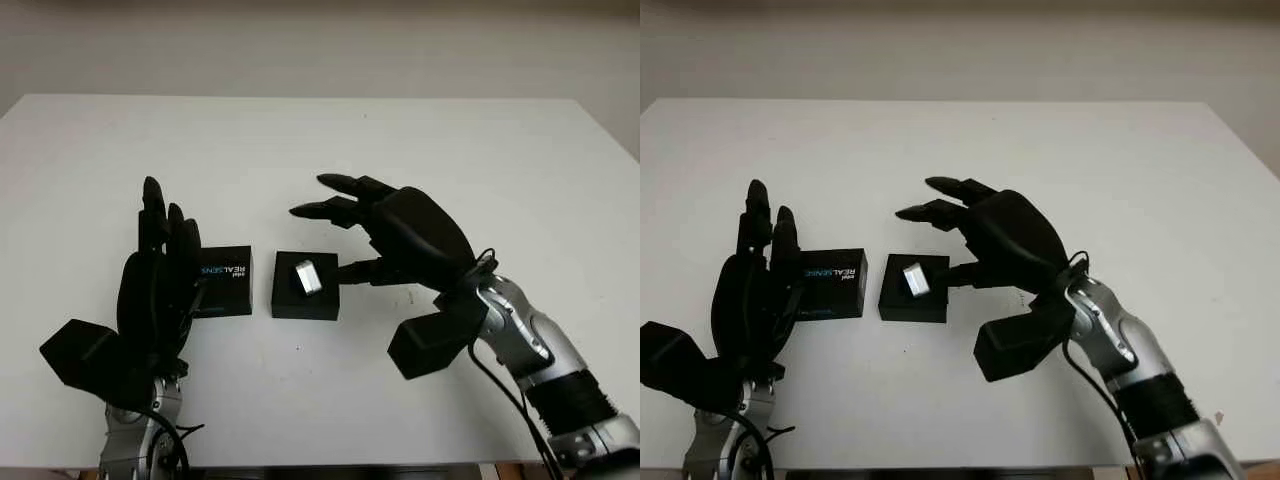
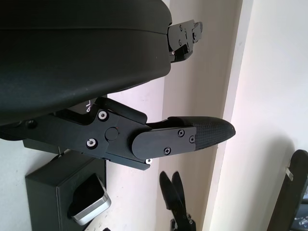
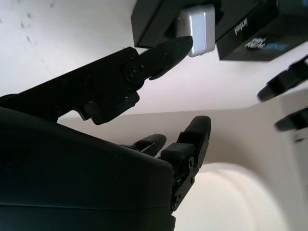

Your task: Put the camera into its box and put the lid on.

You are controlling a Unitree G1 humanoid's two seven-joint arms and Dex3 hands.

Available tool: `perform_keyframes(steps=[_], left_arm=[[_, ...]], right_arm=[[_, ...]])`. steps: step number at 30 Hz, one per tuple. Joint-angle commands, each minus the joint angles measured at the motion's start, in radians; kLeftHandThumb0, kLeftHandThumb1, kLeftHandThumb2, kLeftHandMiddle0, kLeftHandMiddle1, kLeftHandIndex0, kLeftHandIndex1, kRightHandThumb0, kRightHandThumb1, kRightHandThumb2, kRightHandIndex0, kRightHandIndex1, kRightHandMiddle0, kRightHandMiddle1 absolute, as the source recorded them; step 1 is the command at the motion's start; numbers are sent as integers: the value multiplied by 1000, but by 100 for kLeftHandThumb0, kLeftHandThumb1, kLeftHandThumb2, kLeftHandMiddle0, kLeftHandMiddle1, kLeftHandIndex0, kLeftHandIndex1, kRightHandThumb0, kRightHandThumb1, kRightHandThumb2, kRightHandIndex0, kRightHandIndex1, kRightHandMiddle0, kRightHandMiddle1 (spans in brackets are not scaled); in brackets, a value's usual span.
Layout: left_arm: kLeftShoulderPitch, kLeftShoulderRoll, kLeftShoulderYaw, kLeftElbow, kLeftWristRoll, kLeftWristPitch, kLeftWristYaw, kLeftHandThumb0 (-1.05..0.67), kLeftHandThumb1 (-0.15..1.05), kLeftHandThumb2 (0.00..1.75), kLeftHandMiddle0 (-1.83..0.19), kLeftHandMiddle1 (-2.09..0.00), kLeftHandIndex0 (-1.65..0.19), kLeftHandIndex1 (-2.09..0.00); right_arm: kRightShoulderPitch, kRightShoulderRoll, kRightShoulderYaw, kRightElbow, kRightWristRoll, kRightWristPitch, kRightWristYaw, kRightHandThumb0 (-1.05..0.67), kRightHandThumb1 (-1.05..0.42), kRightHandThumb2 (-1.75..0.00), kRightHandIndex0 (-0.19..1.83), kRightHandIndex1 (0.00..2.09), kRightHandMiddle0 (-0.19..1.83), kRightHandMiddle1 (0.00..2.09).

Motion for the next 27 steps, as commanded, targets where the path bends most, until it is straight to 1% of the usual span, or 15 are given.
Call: perform_keyframes(steps=[1, 7, 11, 19, 24, 27], left_arm=[[3, 0, -5, -8, 8, -7, 1, -66, 105, 48, 19, 0, 19, 0], [1, -6, -10, -6, 14, -9, 6, -66, 105, 48, 19, 0, 19, 0], [-2, -5, -14, -3, 20, -8, 11, -66, 105, 48, 19, 0, 19, 0], [-13, -9, -20, 8, 26, -8, 23, -67, 105, 47, 19, -1, 19, 0], [-17, -9, -22, 17, 28, -18, 20, -66, 105, 48, 19, 0, 19, 0], [-18, -11, -23, 18, 30, -17, 24, -66, 105, 48, 19, 0, 19, 0]], right_arm=[[-70, -36, 19, 48, 0, -64, 10, -40, -81, -6, 36, 27, 38, 54], [-210, -84, 70, 209, -69, -252, -22, -37, -82, -5, 36, 26, 40, 56], [-281, -107, 108, 274, -159, -322, -78, -31, -83, -6, 37, 25, 44, 56], [-398, -130, 186, 379, -297, -394, -180, -22, -83, -6, 36, 19, 44, 52], [-468, -127, 263, 443, -424, -386, -316, -26, -82, -5, 39, 18, 43, 49], [-499, -118, 305, 480, -474, -378, -397, -27, -82, -5, 39, 16, 43, 48]])
